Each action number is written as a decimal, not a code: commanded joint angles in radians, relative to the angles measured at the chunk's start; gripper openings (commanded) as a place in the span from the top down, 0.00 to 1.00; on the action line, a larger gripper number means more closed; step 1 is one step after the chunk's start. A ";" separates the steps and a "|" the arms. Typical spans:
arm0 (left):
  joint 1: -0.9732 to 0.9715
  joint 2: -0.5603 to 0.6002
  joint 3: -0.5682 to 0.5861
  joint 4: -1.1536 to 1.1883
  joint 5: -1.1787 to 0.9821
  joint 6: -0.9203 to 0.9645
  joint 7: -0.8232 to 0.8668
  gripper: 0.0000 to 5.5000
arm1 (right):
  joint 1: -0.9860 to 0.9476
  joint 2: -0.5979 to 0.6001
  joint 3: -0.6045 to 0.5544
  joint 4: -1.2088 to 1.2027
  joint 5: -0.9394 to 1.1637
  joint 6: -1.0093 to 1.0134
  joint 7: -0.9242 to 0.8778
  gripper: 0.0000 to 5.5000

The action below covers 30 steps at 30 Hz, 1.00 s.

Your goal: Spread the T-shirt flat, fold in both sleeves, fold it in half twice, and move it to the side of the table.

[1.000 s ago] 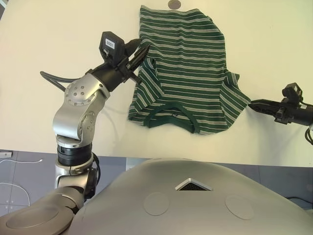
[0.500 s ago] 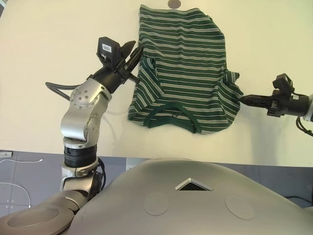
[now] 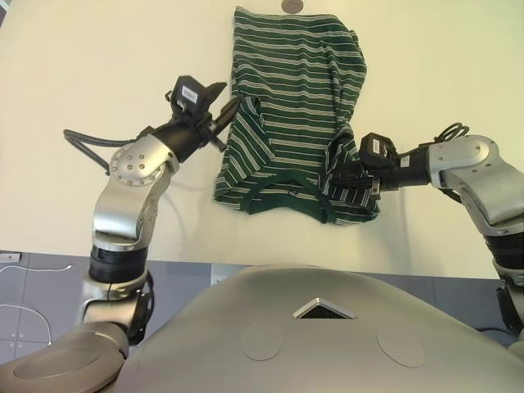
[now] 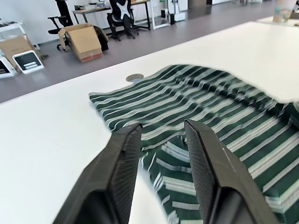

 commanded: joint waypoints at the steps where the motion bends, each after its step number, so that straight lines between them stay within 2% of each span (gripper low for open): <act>1: 0.123 0.202 -0.032 -0.020 0.152 -0.170 -0.111 0.56 | 0.022 -0.082 -0.137 -0.044 0.011 -0.098 0.016 0.67; 3: 0.178 0.346 -0.033 0.030 0.272 -0.347 -0.173 0.50 | 0.050 -0.143 -0.191 0.015 -0.089 -0.320 0.018 0.61; 5: 0.193 0.446 -0.040 0.111 0.374 -0.508 -0.203 0.45 | 0.081 -0.178 -0.196 0.116 -0.213 -0.615 0.004 0.61; 8: 0.168 0.513 -0.071 0.230 0.485 -0.689 -0.208 0.45 | 0.116 -0.196 -0.169 0.308 -0.346 -1.016 -0.018 0.61; 10: 0.149 0.520 -0.108 0.295 0.555 -0.788 -0.191 0.45 | 0.143 -0.209 -0.140 0.459 -0.434 -1.266 -0.050 0.61; 12: 0.126 0.477 -0.159 0.318 0.603 -0.845 -0.188 0.45 | 0.176 -0.211 -0.109 0.570 -0.522 -1.495 -0.101 0.61; 15: 0.088 0.418 -0.220 0.338 0.646 -0.891 -0.179 0.45 | 0.172 -0.190 -0.081 0.697 -0.628 -1.729 -0.190 0.61; 18: 0.048 0.376 -0.269 0.375 0.678 -0.935 -0.174 0.45 | 0.143 -0.148 -0.064 0.716 -0.710 -1.883 -0.282 0.61; 21: 0.022 0.364 -0.301 0.388 0.686 -0.959 -0.199 0.45 | 0.130 -0.128 -0.028 0.641 -0.725 -1.904 -0.318 0.61; 22: 0.017 0.366 -0.310 0.390 0.681 -0.960 -0.217 0.44 | 0.130 -0.127 -0.008 0.596 -0.715 -1.874 -0.309 0.65; 23: 0.012 0.369 -0.318 0.392 0.671 -0.958 -0.234 0.48 | 0.131 -0.116 0.016 0.530 -0.687 -1.802 -0.289 0.68; 26: 0.024 0.390 -0.326 0.364 0.581 -0.890 -0.325 0.58 | 0.121 -0.048 0.076 0.232 -0.481 -1.305 -0.187 0.79; 27: 0.033 0.402 -0.327 0.344 0.542 -0.854 -0.365 0.64 | 0.107 -0.038 0.082 0.145 -0.409 -1.131 -0.154 0.85; 30: 0.083 0.498 -0.310 0.178 0.284 -0.565 -0.573 0.74 | 0.102 -0.194 0.031 -0.041 -0.029 -0.632 -0.014 0.95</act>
